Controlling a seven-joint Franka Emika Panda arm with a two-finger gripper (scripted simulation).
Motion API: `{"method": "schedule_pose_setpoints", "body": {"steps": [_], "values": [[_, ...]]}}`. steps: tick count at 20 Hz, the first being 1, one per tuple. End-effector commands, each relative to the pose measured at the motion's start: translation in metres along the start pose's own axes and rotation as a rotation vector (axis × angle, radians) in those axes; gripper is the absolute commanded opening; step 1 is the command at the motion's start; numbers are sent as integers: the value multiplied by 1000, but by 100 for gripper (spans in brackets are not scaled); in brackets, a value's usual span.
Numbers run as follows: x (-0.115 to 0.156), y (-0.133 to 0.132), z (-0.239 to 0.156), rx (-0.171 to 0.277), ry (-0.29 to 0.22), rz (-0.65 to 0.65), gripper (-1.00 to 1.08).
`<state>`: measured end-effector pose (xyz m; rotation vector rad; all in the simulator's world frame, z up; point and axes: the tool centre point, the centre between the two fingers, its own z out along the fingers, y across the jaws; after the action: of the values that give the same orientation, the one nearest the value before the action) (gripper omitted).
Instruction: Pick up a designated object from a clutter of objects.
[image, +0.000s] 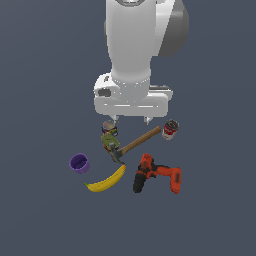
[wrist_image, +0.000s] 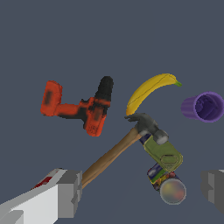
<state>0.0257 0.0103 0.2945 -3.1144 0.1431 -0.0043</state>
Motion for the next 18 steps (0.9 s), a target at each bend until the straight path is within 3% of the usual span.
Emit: {"method": "schedule_pose_setpoints", "body": {"steps": [1, 18], "values": [[8, 4, 9, 3, -1, 54, 100], [76, 47, 116, 9, -6, 587, 100]]}}
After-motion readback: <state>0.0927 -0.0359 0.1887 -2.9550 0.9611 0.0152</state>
